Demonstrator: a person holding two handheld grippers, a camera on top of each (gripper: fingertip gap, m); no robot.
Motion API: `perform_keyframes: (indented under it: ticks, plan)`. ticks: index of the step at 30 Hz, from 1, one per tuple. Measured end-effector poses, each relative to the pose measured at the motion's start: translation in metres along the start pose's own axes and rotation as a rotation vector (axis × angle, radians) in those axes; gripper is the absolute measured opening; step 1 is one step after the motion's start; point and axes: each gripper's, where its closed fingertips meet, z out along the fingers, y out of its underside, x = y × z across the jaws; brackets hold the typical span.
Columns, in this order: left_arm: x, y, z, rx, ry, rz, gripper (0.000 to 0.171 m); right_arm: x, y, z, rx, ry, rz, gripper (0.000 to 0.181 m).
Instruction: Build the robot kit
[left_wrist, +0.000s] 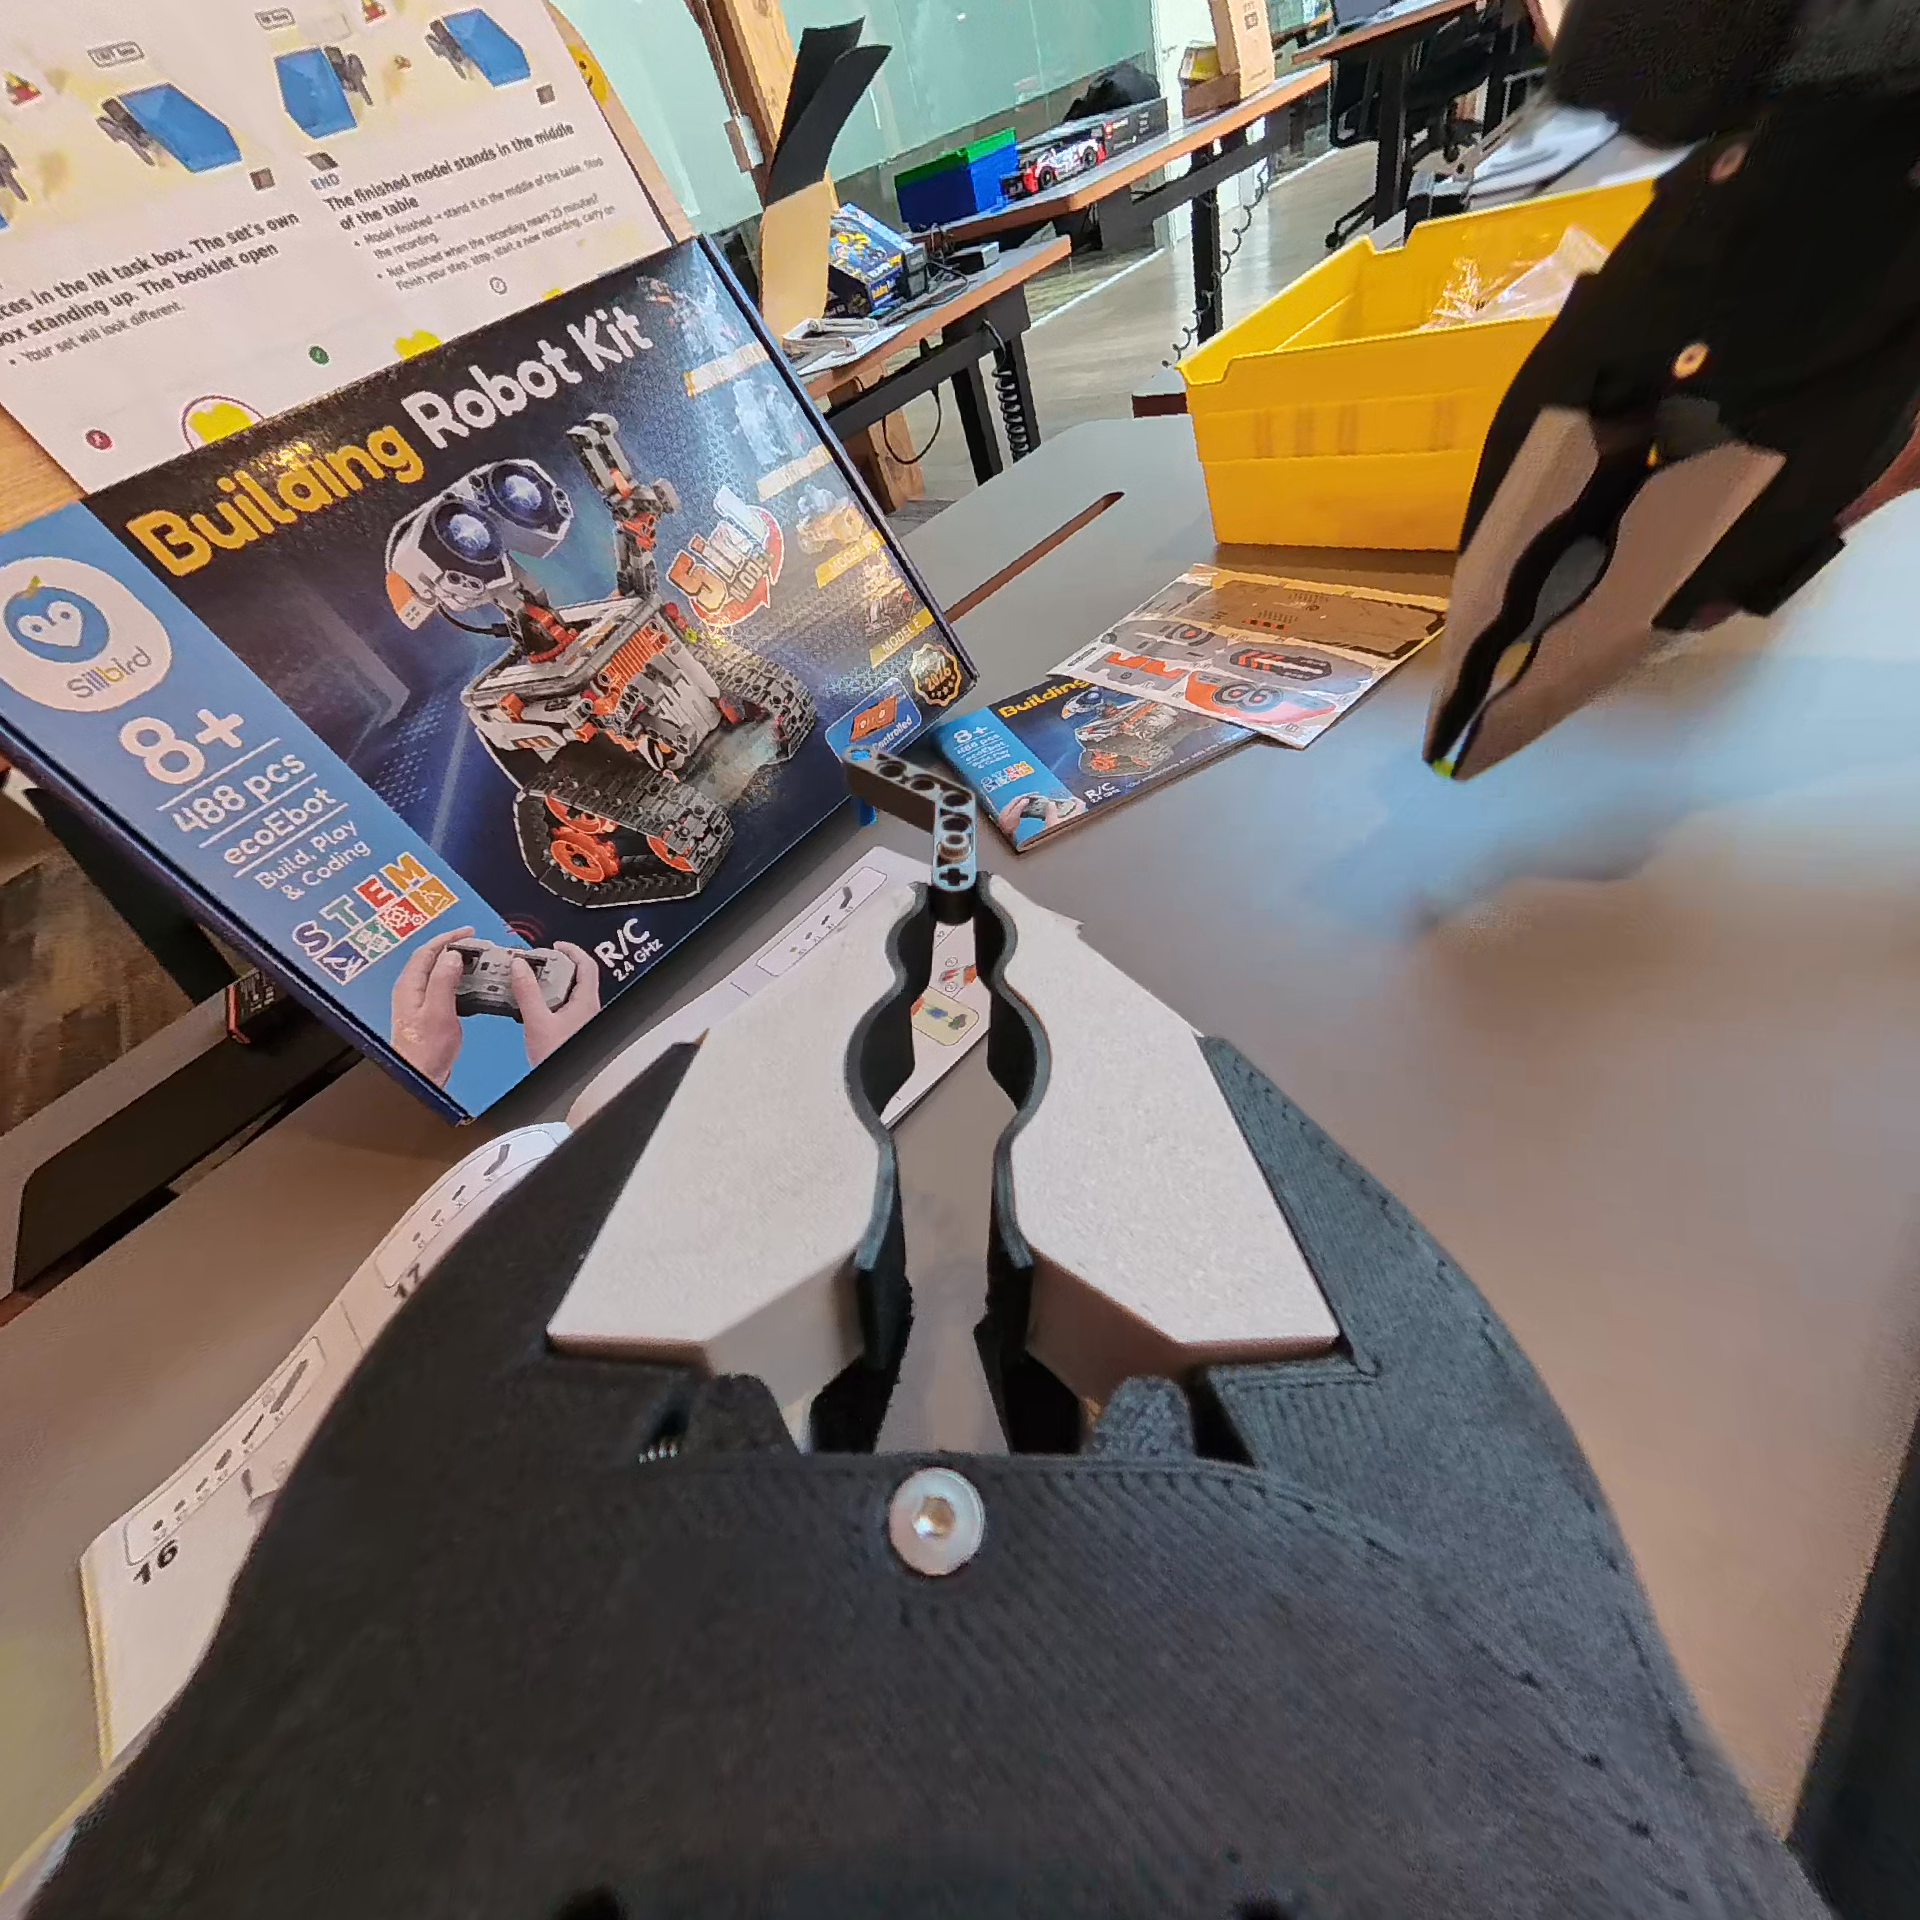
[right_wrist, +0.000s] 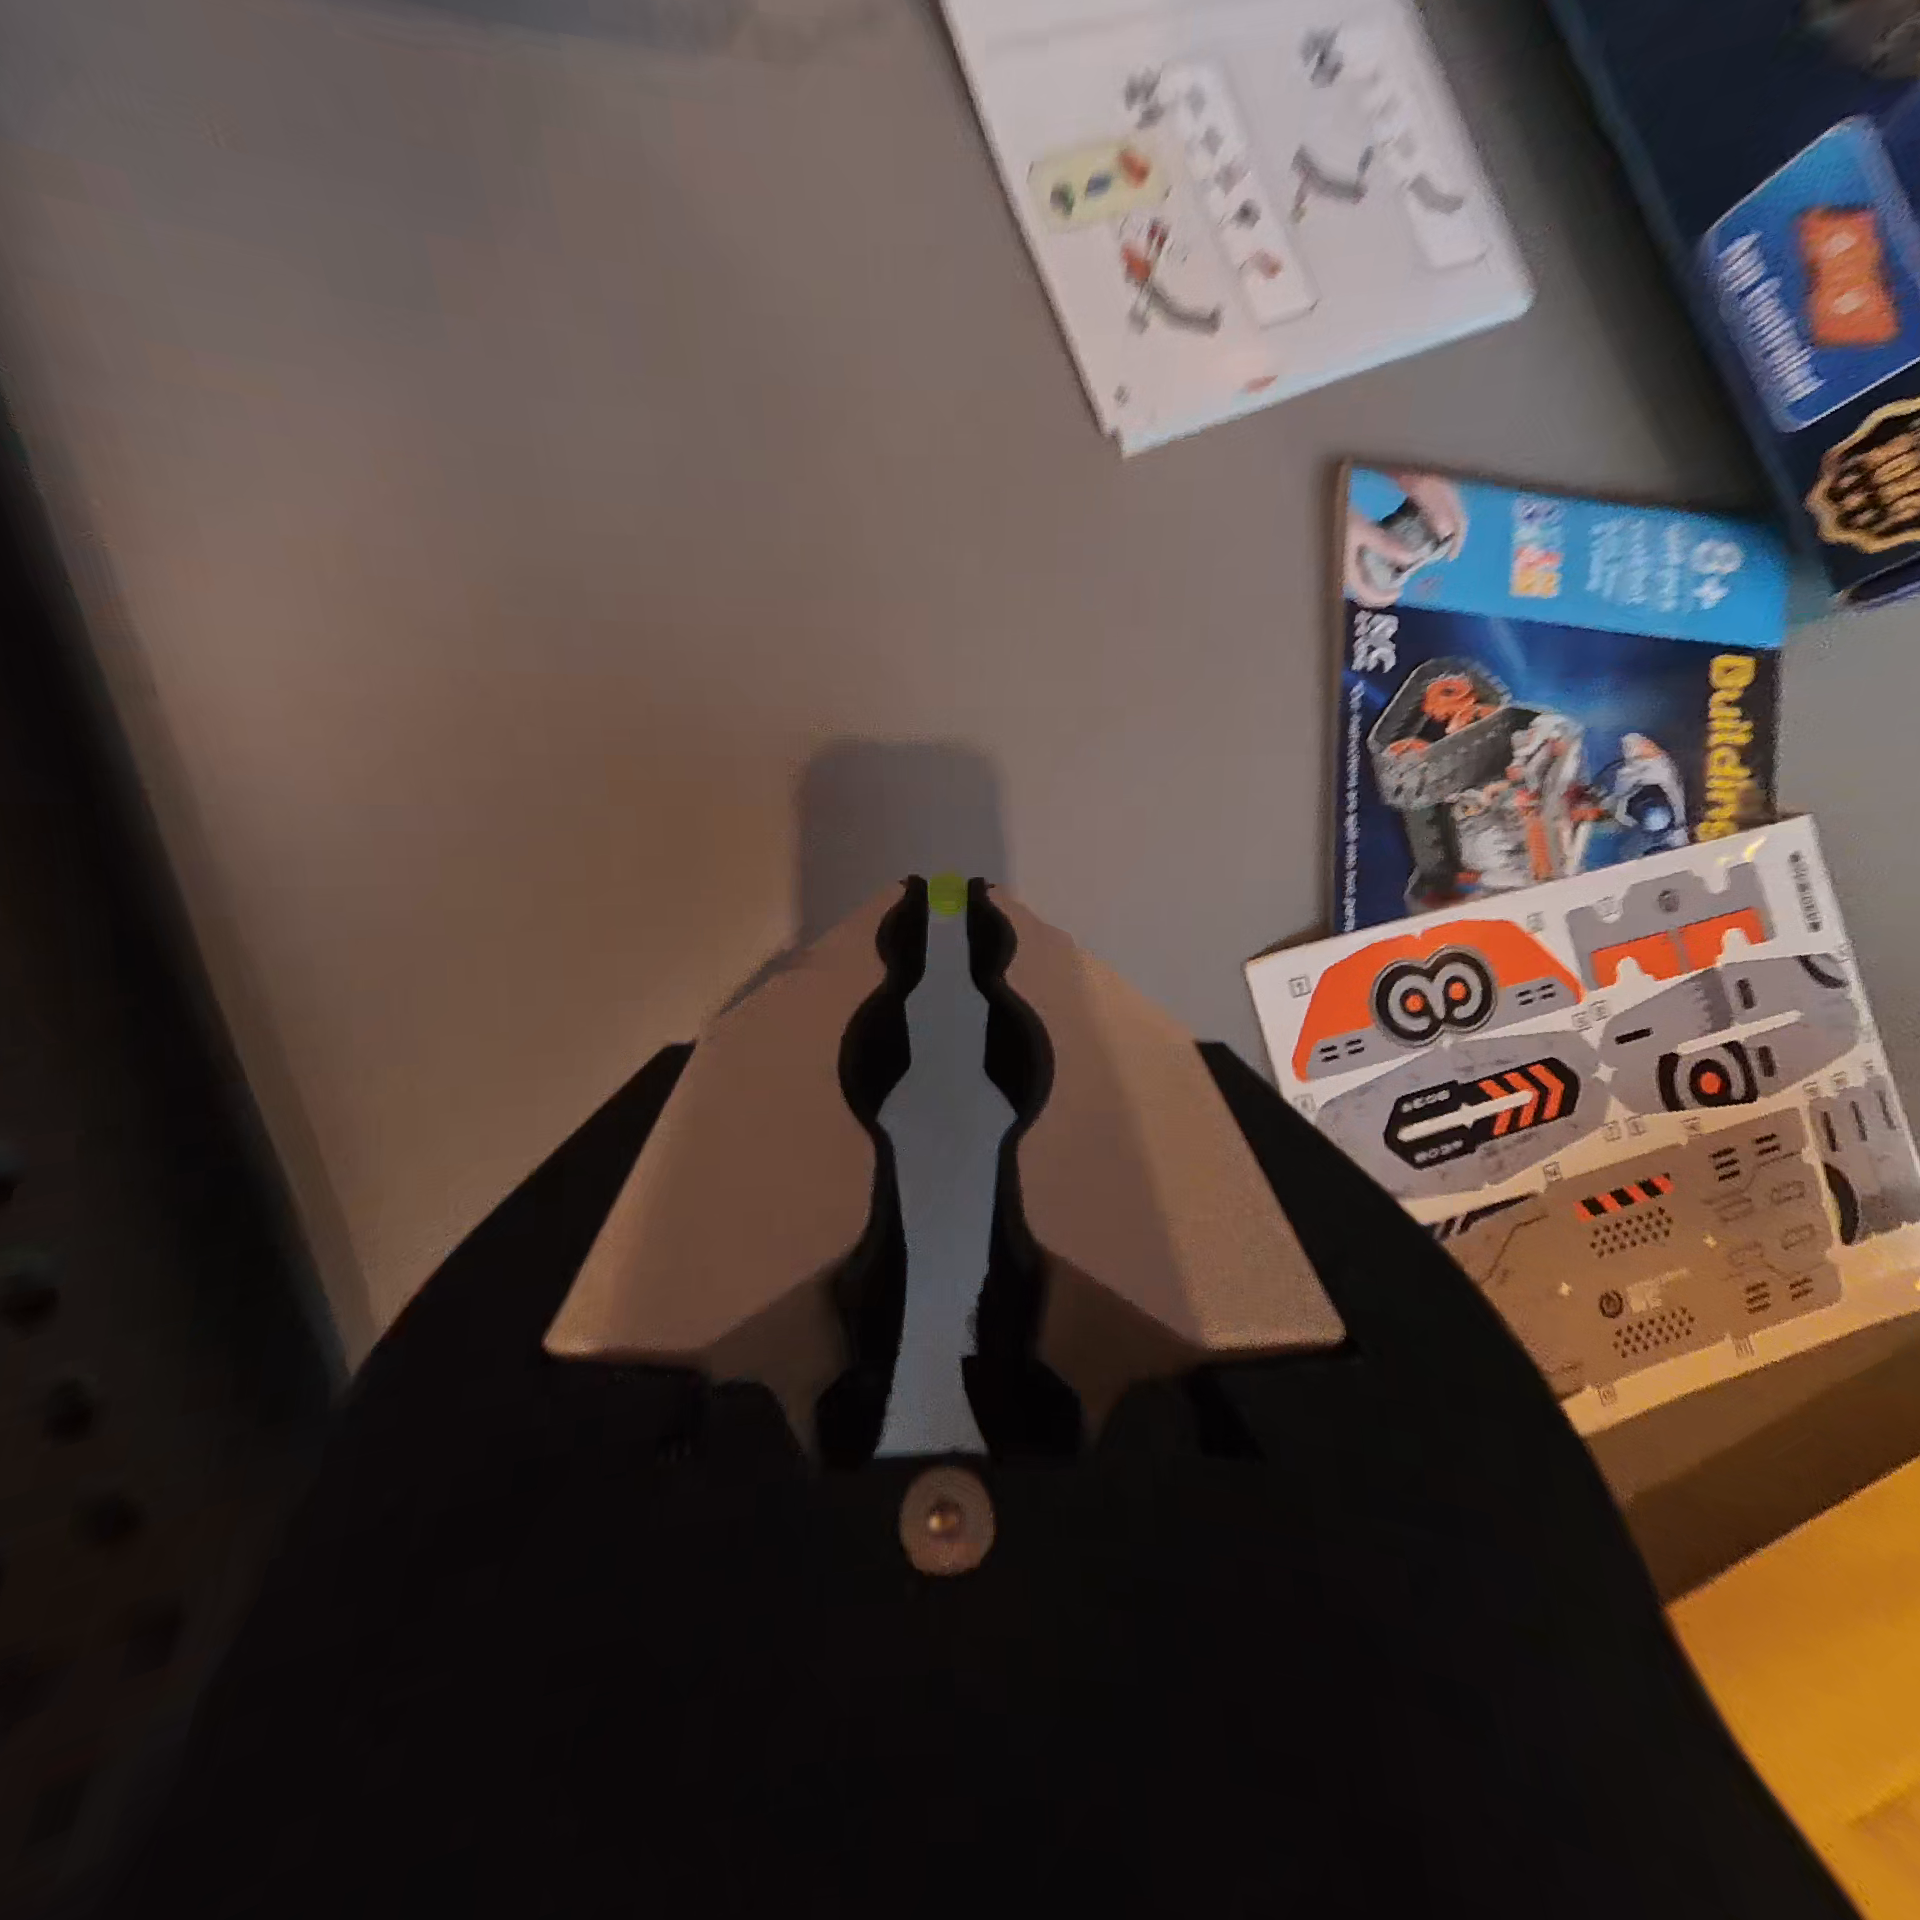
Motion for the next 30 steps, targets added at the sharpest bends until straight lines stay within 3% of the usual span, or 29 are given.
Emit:
perform_keyframes:
  ticks: [5, 9, 13, 17, 20, 23, 30]
  plan:
    - [0.003, 0.009, 0.005, -0.037, 0.0, 0.055, 0.005, 0.008, -0.05, -0.022, 0.37, 0.068, 0.052, 0.008]
    - [0.008, 0.013, 0.009, -0.055, 0.014, 0.093, 0.004, 0.011, -0.081, -0.033, 0.488, 0.135, 0.012, 0.007]
    - [0.008, 0.019, 0.012, -0.079, 0.004, 0.12, 0.005, 0.037, -0.127, -0.05, 0.653, 0.215, 0.043, 0.007]
    - [0.007, 0.029, 0.016, -0.114, 0.002, 0.129, 0.005, 0.056, -0.161, -0.048, 0.825, 0.192, 0.099, 0.007]
    - [0.01, 0.036, 0.02, -0.13, 0.022, 0.122, 0.005, 0.043, -0.157, -0.024, 0.842, 0.151, 0.055, 0.007]
    - [0.011, 0.04, 0.022, -0.144, 0.036, 0.117, 0.005, 0.024, -0.138, 0.001, 0.711, 0.116, -0.06, 0.007]
    - [0.011, 0.042, 0.023, -0.139, 0.052, 0.103, 0.005, 0.03, -0.135, 0.001, 0.711, 0.113, -0.086, 0.007]
